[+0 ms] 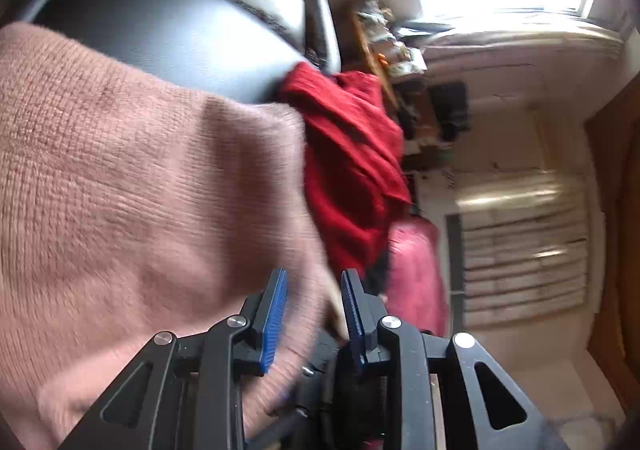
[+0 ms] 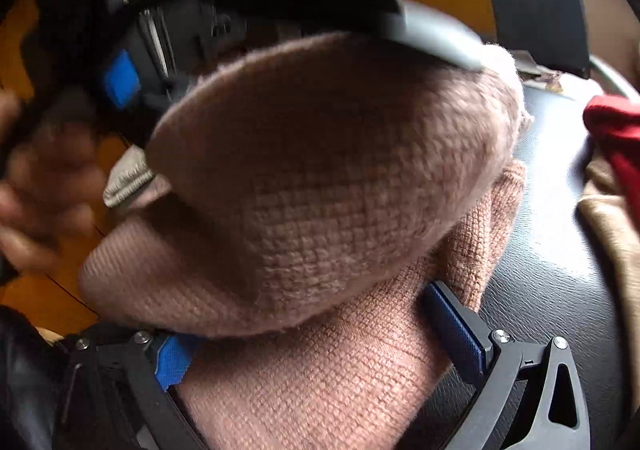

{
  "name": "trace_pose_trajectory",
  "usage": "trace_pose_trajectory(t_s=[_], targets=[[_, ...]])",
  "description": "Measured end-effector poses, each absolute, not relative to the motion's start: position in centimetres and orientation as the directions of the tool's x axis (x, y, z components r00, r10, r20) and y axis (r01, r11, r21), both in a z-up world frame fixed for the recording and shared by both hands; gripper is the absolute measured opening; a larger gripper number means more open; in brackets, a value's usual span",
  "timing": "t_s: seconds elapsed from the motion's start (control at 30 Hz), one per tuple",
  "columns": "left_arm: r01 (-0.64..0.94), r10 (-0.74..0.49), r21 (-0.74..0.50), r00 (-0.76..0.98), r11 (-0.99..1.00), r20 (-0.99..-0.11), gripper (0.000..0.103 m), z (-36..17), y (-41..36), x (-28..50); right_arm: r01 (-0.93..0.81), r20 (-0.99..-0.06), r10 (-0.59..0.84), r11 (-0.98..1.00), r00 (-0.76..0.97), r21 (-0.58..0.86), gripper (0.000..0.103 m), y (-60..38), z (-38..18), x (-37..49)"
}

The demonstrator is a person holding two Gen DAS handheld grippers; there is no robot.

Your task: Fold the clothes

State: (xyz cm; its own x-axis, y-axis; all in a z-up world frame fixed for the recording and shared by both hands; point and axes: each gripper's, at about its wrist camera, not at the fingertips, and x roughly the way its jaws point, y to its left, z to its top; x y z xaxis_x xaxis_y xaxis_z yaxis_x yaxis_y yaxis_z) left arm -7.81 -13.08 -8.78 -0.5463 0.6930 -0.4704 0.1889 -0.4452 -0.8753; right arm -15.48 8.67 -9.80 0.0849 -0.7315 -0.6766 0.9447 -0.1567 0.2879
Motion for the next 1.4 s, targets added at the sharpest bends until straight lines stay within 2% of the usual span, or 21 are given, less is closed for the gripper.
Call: trace_pose_trajectory(t_s=[0.2, 0.3, 0.43, 0.63, 0.73, 0.83, 1.0, 1.1, 1.2, 1.3, 1.4], targets=[[0.031, 0.705, -0.912, -0.623, -0.409, -0.338, 0.027, -3.5, -16.2, -3.9, 0.941, -0.703, -0.71, -0.215, 0.033, 0.261, 0.103, 13.8, -8.0, -13.0], [0.024, 0.62, -0.882, -0.702, -0.471, -0.351, 0.028, -2.8, -19.9, -0.5, 0.936, -0.729, -0.685, -0.25, 0.011, 0.249, 0.103, 16.0, -7.2, -12.8], [0.139, 0.452, -0.801, -0.764, -0.583, -0.461, 0.028, -5.3, -24.0, 3.5, 0.946, -0.727, -0.686, -0.226, 0.015, 0.233, 0.103, 15.8, -4.1, -12.5], [0.191, 0.424, -0.752, -0.727, -0.631, -0.541, 0.028, -9.7, -23.1, 6.4, 0.969, -0.693, -0.703, -0.022, 0.159, 0.245, 0.103, 8.8, 1.6, -12.3], [0.188, 0.41, -0.724, -0.718, -0.664, -0.562, 0.028, -10.4, -22.6, 7.5, 0.945, -0.723, -0.646, -0.005, 0.245, 0.326, 0.103, 2.9, 0.9, -13.8], [0.166, 0.404, -0.704, -0.719, -0.691, -0.566, 0.028, -10.4, -22.9, 8.7, 0.907, -0.792, -0.521, -0.076, 0.317, 0.413, 0.103, -0.5, -1.8, -14.5], [0.113, 0.404, -0.669, -0.719, -0.735, -0.565, 0.028, -10.3, -23.7, 10.0, 0.885, -0.835, -0.426, -0.145, 0.348, 0.442, 0.103, 5.9, -4.8, -12.8], [0.047, 0.425, -0.643, -0.713, -0.764, -0.558, 0.028, -10.2, -22.0, 9.1, 0.847, -0.84, -0.455, -0.281, 0.296, 0.451, 0.103, 12.2, -6.5, -13.4], [0.007, 0.425, -0.61, -0.711, -0.792, -0.56, 0.028, -10.0, -20.4, 8.7, 0.768, -0.804, -0.554, -0.412, 0.216, 0.49, 0.103, 17.1, -6.4, -14.1], [-0.019, 0.423, -0.591, -0.716, -0.806, -0.555, 0.028, -9.9, -19.1, 8.5, 0.753, -0.716, -0.685, -0.399, 0.134, 0.523, 0.103, 18.1, -3.8, -13.6], [-0.044, 0.432, -0.589, -0.725, -0.807, -0.537, 0.028, -9.7, -19.0, 9.5, 0.776, -0.652, -0.751, -0.344, 0.11, 0.528, 0.103, 16.5, -2.0, -13.8]])
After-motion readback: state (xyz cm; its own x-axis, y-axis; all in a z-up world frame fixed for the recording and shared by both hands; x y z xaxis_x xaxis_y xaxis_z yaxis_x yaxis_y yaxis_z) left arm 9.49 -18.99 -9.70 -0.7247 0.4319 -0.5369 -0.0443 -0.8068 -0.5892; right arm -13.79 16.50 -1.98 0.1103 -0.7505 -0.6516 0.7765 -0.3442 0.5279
